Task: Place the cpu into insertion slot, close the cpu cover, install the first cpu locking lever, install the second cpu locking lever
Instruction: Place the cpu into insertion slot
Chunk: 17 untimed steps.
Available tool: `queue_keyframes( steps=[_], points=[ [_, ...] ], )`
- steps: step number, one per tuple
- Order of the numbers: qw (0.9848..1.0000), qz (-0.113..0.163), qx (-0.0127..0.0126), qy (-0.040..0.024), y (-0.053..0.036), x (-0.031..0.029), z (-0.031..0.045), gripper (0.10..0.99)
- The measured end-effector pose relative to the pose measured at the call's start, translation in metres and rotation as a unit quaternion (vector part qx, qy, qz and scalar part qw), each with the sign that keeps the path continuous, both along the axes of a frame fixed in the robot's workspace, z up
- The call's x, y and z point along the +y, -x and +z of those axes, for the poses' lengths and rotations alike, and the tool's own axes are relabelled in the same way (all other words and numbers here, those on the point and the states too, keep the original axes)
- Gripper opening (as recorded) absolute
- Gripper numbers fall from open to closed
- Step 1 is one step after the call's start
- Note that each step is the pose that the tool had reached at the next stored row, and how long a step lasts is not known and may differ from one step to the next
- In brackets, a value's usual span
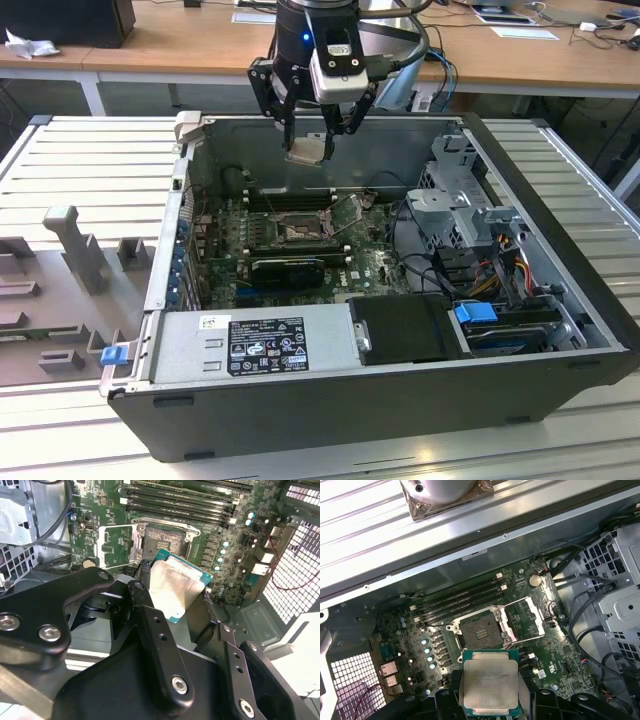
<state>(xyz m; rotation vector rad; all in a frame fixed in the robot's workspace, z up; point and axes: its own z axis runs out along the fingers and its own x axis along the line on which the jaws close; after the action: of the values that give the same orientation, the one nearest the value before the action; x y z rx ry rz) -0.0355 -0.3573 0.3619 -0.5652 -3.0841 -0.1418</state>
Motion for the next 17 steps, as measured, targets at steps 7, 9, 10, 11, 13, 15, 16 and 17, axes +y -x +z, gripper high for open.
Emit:
queue_keyframes(
  steps=[7,9,10,11,13,15,16,17],
  points=[
    [0.9999,-0.014,0.0000,0.0000,0.0000,0.0000,0.0000,0.525],
    [0.9998,-0.018,0.0000,0.0000,0.0000,0.0000,0.0000,0.525],
    [0.9998,-0.021,0.0000,0.0000,0.0000,0.0000,0.0000,0.525],
    [0.9995,-0.031,0.0000,0.0001,0.0000,0.0000,-0.0002,0.525],
    [0.9986,-0.053,0.0000,0.0000,0.0000,0.0000,-0.0011,0.525],
    [0.9977,-0.068,0.0000,0.0000,0.0000,0.0000,-0.0016,0.525],
    [0.9971,-0.076,0.0000,0.0000,0.0000,0.0000,-0.0019,0.525],
    [0.9966,-0.082,0.0000,0.0000,0.0000,0.0000,-0.0021,0.525]
  ],
)
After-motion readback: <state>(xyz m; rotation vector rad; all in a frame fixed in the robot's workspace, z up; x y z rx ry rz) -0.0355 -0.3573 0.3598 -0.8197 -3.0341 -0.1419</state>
